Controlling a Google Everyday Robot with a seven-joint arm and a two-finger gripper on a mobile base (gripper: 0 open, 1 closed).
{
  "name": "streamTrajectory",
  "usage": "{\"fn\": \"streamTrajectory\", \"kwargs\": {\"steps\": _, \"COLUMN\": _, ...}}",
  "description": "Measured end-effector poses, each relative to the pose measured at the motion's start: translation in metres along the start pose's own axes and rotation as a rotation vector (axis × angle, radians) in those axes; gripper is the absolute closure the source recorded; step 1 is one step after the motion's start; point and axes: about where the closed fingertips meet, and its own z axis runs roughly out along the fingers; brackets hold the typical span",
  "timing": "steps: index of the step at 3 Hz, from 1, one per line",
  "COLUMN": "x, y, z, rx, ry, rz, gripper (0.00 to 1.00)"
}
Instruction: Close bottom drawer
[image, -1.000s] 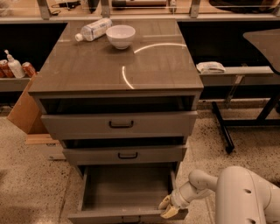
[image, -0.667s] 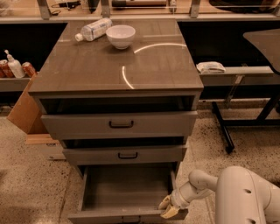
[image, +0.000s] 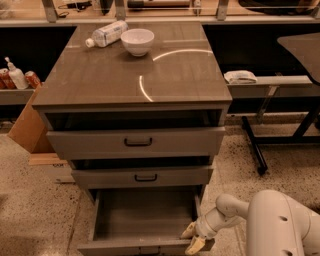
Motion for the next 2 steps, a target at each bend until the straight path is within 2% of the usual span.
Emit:
{"fn": "streamTrajectory", "kwargs": {"steps": 1, "x": -0.0042, "y": 0.0020, "z": -0.0044, "rx": 0.000, "ry": 0.000, "rz": 0.000, "gripper": 0.00}}
{"fn": "streamTrajectory", "kwargs": {"steps": 2, "x": -0.0081, "y": 0.0039, "z": -0.0082, "rx": 0.000, "ry": 0.000, "rz": 0.000, "gripper": 0.00}}
